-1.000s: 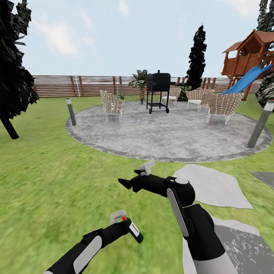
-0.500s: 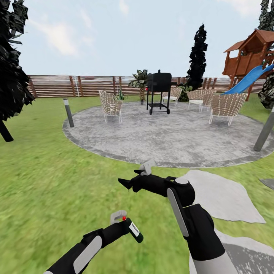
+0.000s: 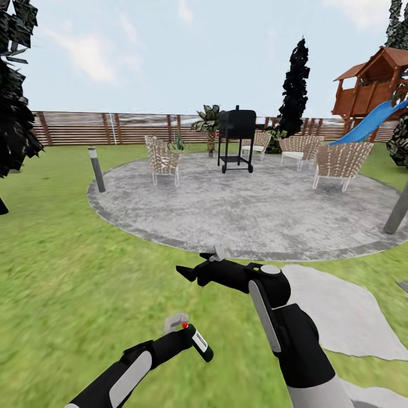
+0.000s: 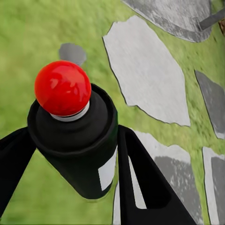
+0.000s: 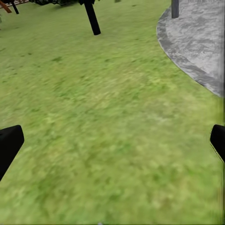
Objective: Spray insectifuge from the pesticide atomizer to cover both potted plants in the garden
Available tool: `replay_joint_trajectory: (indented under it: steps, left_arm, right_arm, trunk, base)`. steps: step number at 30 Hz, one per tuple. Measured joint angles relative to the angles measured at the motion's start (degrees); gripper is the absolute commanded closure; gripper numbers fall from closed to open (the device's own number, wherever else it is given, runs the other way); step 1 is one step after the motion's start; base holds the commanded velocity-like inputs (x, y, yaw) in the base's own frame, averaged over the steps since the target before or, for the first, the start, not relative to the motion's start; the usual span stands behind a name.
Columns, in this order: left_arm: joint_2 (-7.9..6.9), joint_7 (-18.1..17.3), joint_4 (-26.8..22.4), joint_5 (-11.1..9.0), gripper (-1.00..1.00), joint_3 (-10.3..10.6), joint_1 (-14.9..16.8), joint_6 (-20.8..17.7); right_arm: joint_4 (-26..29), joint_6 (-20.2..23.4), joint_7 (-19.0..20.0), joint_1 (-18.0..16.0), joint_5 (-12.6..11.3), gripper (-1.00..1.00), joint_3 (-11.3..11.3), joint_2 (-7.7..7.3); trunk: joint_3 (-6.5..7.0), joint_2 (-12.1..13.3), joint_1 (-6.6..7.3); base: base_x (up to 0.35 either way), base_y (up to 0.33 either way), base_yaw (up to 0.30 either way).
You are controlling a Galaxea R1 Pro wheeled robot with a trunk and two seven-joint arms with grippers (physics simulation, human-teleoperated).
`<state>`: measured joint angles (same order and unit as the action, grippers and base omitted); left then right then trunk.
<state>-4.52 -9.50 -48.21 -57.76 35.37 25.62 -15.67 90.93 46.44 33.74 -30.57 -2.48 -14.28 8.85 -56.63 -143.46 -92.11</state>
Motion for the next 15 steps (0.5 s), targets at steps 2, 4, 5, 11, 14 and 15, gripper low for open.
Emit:
replay_joint_trajectory:
  steps: [2,4,5,11,14,15]
  left_arm:
    - [-0.02,-0.04,0.02,-0.01,1.00,-0.01,0.00,0.01]
    - [-0.04,-0.07,0.02,-0.02,1.00,-0.02,0.00,0.01]
    - [-0.02,-0.06,0.05,-0.01,1.00,-0.02,0.00,0.02]
    - [-0.06,-0.04,0.08,0.00,1.00,-0.01,0.00,0.02]
    - [-0.08,-0.01,0.09,0.04,1.00,0.00,0.00,0.02]
    - [-0.08,-0.01,0.09,0.04,1.00,0.00,0.00,0.02]
  right_arm:
    - [-0.02,0.00,-0.04,0.01,0.01,-1.00,-0.03,0.00]
    - [-0.06,-0.03,-0.09,0.02,0.06,-1.00,-0.24,0.03]
    - [-0.07,-0.04,-0.12,0.02,0.07,-1.00,-0.32,0.02]
    - [-0.09,0.00,-0.15,0.02,0.07,-1.00,0.02,0.00]
    - [-0.09,0.00,-0.12,0.01,0.04,-1.00,0.07,0.00]
    - [-0.09,0.00,-0.10,0.01,0.02,-1.00,0.08,0.00]
  trunk:
    - [0.00,0.00,0.00]
    - [0.00,0.00,0.00]
    - [0.00,0.00,0.00]
    - [0.00,0.00,0.00]
    - [0.00,0.00,0.00]
    - [0.00,0.00,0.00]
  base:
    - [0.338,-0.098,0.000]
    - [0.338,-0.098,0.000]
    - [0.338,-0.098,0.000]
    - [0.337,-0.098,0.000]
    - [0.337,-0.098,0.000]
    - [0.337,-0.098,0.000]
